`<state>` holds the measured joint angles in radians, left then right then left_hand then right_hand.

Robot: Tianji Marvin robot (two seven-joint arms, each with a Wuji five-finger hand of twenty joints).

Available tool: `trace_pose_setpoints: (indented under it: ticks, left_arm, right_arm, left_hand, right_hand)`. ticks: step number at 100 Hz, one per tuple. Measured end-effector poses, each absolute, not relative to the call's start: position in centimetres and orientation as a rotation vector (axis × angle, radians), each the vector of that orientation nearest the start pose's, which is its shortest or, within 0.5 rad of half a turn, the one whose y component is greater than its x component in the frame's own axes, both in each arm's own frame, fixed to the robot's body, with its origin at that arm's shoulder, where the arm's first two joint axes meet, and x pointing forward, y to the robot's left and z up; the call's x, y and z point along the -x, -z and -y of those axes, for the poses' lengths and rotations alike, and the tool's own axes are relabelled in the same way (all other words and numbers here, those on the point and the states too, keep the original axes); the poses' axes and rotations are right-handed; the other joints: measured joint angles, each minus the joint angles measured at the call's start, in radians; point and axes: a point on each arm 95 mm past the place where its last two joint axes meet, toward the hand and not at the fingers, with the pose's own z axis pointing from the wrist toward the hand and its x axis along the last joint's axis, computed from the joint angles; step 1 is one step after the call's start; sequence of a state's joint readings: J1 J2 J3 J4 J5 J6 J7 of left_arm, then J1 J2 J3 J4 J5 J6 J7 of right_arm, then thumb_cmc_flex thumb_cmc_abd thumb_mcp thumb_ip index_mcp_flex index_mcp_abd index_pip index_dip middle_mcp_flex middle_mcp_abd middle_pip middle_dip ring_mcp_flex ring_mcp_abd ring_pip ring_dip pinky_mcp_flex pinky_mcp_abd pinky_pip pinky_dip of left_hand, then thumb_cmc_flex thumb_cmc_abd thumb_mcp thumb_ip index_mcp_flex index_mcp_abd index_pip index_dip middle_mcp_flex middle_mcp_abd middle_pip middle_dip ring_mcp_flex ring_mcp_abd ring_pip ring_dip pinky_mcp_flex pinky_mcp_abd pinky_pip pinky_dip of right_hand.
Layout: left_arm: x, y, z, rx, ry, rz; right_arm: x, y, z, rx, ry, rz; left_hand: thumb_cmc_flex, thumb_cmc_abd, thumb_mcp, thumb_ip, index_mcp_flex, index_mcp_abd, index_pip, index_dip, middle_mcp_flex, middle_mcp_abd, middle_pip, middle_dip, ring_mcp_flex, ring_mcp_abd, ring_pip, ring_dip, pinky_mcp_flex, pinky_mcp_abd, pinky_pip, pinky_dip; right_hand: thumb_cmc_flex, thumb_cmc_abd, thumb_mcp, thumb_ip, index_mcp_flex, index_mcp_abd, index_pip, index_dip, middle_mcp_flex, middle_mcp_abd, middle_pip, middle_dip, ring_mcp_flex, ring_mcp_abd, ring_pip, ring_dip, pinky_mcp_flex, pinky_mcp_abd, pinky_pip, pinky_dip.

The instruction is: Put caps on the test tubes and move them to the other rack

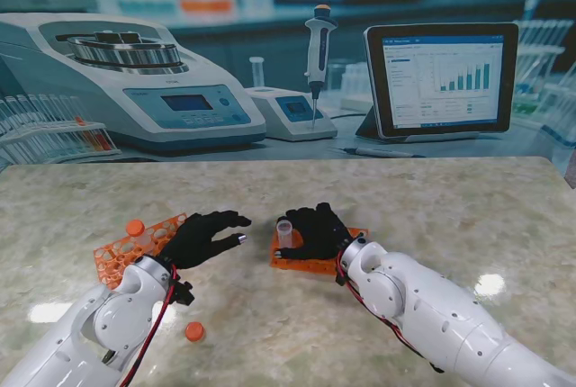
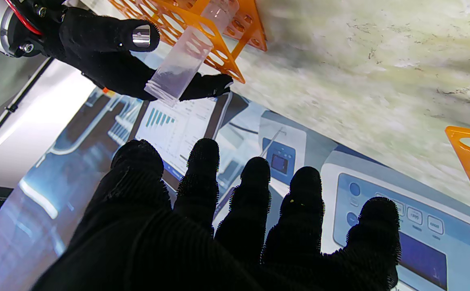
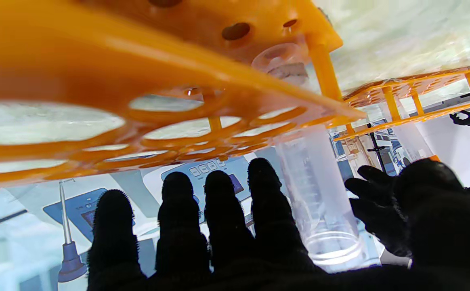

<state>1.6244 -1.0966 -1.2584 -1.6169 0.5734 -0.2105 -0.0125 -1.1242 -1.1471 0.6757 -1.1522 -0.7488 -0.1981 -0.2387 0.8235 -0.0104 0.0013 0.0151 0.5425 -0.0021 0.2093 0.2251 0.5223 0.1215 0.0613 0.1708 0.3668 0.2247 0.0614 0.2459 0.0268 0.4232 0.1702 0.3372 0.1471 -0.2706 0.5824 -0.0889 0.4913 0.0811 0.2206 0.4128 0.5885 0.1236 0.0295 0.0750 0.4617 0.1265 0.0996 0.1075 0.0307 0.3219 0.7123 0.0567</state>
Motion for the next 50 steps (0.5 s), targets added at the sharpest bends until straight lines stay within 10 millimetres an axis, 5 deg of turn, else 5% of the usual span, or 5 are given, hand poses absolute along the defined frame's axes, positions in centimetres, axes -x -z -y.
trace_pose_setpoints:
  ticks: [34, 50]
  left_arm:
    - [-38.34, 32.63, 0.29, 1.517, 1.896, -1.386]
    - [-38.34, 32.64, 0.31, 1.517, 1.896, -1.386]
  right_arm:
    - [-45.30, 37.53, -10.05, -1.067, -1.774, -1.739]
    - [-45.36, 37.65, -10.04, -1.063, -1.788, -1.707]
  left_hand:
    - [0.000, 0.000, 0.000, 0.000, 0.000, 0.000, 0.000, 0.000, 0.000, 0.000, 0.000, 0.000, 0.000, -0.001, 0.000, 0.000, 0.000, -0.001, -0.005, 0.000]
    - [0.000, 0.000, 0.000, 0.000, 0.000, 0.000, 0.000, 0.000, 0.000, 0.000, 0.000, 0.000, 0.000, -0.001, 0.000, 0.000, 0.000, -0.001, -0.007, 0.000]
  right_hand:
    - [0.049, 0.011, -0.027, 0.000, 0.000, -0.040, 0.001, 0.000, 0.000, -0.002, -0.002, -0.001, 0.000, 0.000, 0.000, -0.010, 0.000, 0.000, 0.000, -0.002]
    - [0.106, 0.027, -0.063, 0.000, 0.000, -0.109, 0.040, 0.000, 0.009, -0.022, -0.004, -0.002, 0.000, 0.000, 0.000, -0.010, 0.000, 0.000, 0.000, -0.012]
